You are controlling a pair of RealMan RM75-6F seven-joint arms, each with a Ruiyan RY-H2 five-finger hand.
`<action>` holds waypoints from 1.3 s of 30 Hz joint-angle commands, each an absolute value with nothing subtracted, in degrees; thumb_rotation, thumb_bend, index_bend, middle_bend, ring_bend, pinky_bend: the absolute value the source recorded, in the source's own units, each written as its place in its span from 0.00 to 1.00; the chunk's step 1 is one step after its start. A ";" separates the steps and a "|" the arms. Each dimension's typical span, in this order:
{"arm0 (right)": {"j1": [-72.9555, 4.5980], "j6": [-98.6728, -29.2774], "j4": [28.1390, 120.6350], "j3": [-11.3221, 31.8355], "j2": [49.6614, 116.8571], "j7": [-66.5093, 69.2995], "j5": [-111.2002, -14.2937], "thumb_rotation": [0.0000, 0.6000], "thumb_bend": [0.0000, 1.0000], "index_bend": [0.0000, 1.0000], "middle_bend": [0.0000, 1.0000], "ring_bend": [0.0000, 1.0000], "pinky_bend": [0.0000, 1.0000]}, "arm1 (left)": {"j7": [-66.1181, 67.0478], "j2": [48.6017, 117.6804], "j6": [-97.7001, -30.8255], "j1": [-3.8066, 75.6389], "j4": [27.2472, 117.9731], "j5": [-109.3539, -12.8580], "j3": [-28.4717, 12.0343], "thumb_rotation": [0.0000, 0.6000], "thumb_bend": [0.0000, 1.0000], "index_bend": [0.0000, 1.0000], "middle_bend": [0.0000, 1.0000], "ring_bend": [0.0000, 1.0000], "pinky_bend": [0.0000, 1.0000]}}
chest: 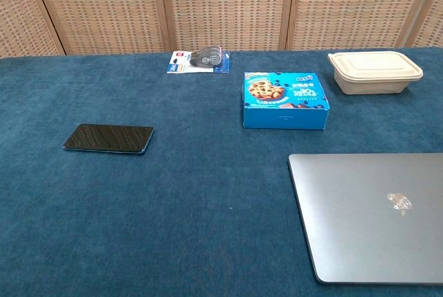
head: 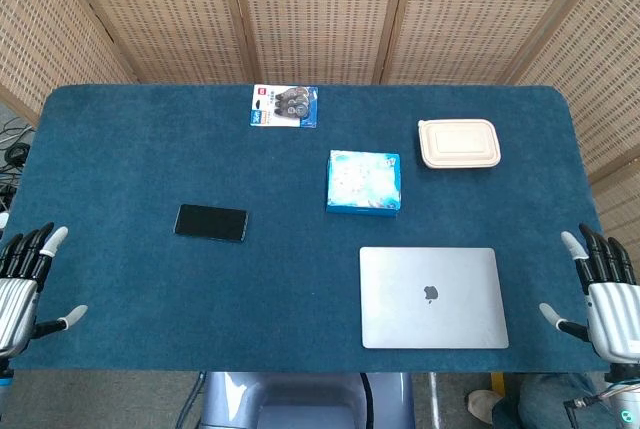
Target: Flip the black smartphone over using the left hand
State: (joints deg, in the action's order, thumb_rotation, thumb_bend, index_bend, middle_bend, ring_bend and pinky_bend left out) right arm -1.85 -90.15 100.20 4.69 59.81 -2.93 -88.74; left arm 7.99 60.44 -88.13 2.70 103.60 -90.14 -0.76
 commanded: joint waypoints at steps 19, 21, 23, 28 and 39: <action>-1.84 -90.03 99.97 5.14 59.45 -0.57 -87.83 1.00 0.00 0.00 0.00 0.00 0.00 | 2.57 71.38 -71.90 16.61 88.91 -86.00 -7.10 1.00 0.14 0.00 0.00 0.00 0.00; -1.97 -89.80 99.80 5.12 59.60 -0.70 -87.81 1.00 0.00 0.00 0.00 0.00 0.00 | 1.96 73.76 -69.12 18.98 86.30 -85.48 -7.63 1.00 0.20 0.00 0.00 0.00 0.00; -2.14 -89.43 99.38 5.10 59.96 -0.76 -87.61 1.00 0.00 0.00 0.00 0.00 0.00 | 1.84 76.64 -66.34 21.21 83.38 -84.86 -7.80 1.00 0.26 0.00 0.00 0.00 0.00; -2.61 -88.37 98.77 5.08 60.59 -1.00 -87.13 1.00 0.00 0.01 0.00 0.00 0.00 | 3.21 81.82 -61.31 24.32 78.74 -82.49 -7.79 1.00 0.31 0.00 0.00 0.00 0.00; -3.36 -86.88 97.15 5.59 61.66 -0.45 -85.40 1.00 0.00 0.02 0.00 0.00 0.00 | 7.37 92.37 -54.48 29.90 67.68 -75.49 -9.14 1.00 0.33 0.00 0.00 0.00 0.00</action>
State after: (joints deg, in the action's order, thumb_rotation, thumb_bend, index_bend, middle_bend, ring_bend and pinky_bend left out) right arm -3.33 -86.91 97.18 5.57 61.65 -0.48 -85.43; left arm 6.77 91.21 -55.43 29.00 68.90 -76.30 -9.04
